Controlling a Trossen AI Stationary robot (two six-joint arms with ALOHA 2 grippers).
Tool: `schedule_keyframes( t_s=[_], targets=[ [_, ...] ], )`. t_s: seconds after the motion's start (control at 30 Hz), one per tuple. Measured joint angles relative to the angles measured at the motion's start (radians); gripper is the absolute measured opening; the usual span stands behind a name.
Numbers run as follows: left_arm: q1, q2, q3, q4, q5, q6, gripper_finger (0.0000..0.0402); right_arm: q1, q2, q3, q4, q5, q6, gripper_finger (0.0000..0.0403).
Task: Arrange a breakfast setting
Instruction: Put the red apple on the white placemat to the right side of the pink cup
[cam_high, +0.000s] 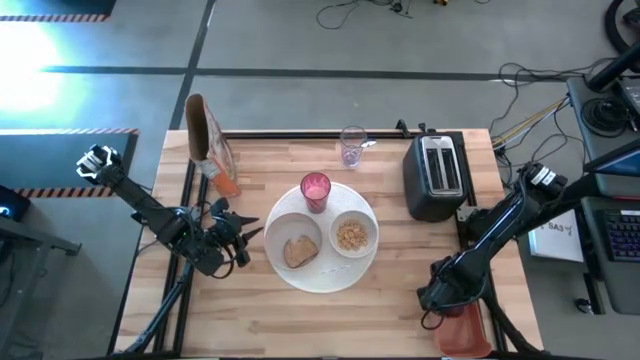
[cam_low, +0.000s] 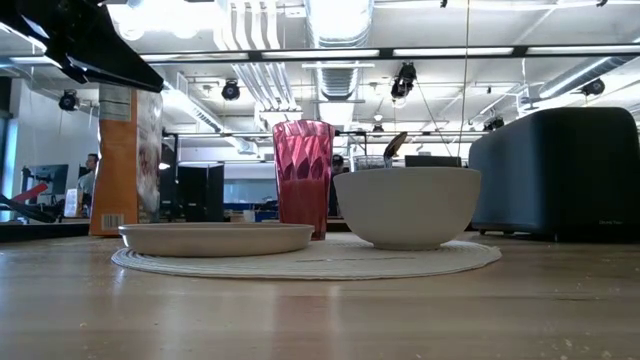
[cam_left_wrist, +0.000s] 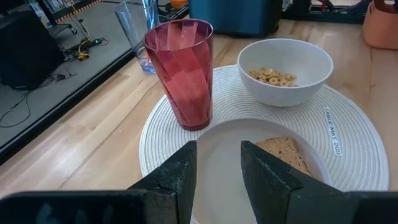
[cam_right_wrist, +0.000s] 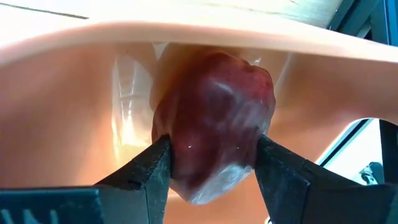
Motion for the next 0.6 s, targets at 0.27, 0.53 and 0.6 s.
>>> schedule_keyframes(
  t_s=[0.27,0.53,0.6],
  targets=[
    [0.000,0.000,0.000,0.022,0.000,0.000,0.0108,0.001,-0.066,0.051,-0.024,0.001,-0.016,0.0184],
    [0.000,0.024,0.000,0.050,0.000,-0.001,0.0108,0.004,-0.150,0.114,-0.073,0.056,-0.059,0.0183],
    [0.000,0.029,0.000,0.054,0.000,-0.007,0.0108,0.002,-0.175,0.129,-0.075,0.057,-0.059,0.0184]
  ],
)
